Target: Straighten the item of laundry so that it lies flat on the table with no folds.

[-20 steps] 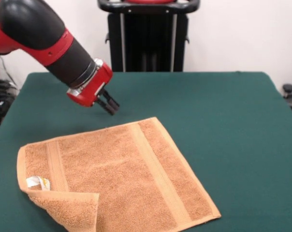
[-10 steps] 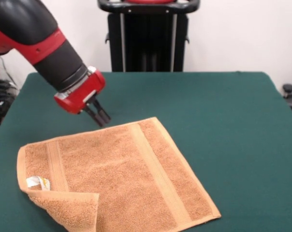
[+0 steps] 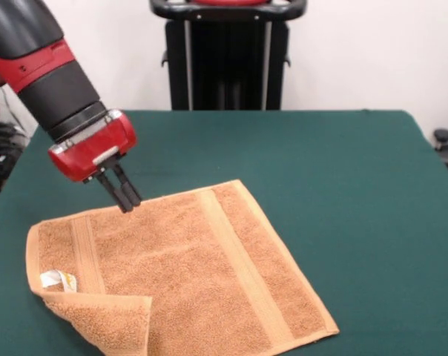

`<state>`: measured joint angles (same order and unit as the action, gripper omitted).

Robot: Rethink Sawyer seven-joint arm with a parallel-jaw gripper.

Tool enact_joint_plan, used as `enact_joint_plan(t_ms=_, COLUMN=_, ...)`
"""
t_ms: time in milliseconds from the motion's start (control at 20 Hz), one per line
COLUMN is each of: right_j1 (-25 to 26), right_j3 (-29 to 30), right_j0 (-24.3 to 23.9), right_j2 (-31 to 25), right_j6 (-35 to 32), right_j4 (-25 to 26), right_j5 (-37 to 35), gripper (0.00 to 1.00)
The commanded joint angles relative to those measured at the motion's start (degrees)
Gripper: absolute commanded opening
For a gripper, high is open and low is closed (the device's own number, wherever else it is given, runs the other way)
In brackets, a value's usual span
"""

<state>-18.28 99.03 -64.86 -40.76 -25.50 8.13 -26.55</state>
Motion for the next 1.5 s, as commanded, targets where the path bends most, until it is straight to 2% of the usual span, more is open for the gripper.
enact_joint_plan(t_ms=50, right_j1=3.6, right_j3=1.7, right_j0=7.1, right_j2=-0.7, right_j6=-9.6, right_j4=0.2, right_j5=-2.0, gripper=0.0)
enact_joint_plan(t_ms=550, right_j1=5.2, right_j3=-1.4, right_j0=12.4, right_j2=3.8, right_j6=-12.8, right_j4=-2.5, right_j5=-5.4, gripper=0.0)
enact_joint_plan(t_ms=800, right_j1=6.6, right_j3=-0.9, right_j0=12.2, right_j2=4.6, right_j6=-11.5, right_j4=-1.6, right_j5=-4.1, gripper=0.0)
enact_joint_plan(t_ms=900, right_j1=6.2, right_j3=-2.1, right_j0=13.8, right_j2=7.1, right_j6=-11.4, right_j4=-1.2, right_j5=-6.8, gripper=0.0)
enact_joint_plan(t_ms=1000, right_j1=5.4, right_j3=-4.8, right_j0=17.7, right_j2=12.2, right_j6=-12.2, right_j4=-1.0, right_j5=-14.1, gripper=0.0)
enact_joint_plan(t_ms=1250, right_j1=4.8, right_j3=-9.2, right_j0=23.5, right_j2=19.1, right_j6=-12.3, right_j4=0.9, right_j5=-26.2, gripper=0.0)
enact_joint_plan(t_ms=1500, right_j1=3.8, right_j3=-10.4, right_j0=25.8, right_j2=22.2, right_j6=-11.7, right_j4=2.5, right_j5=-33.6, gripper=0.0)
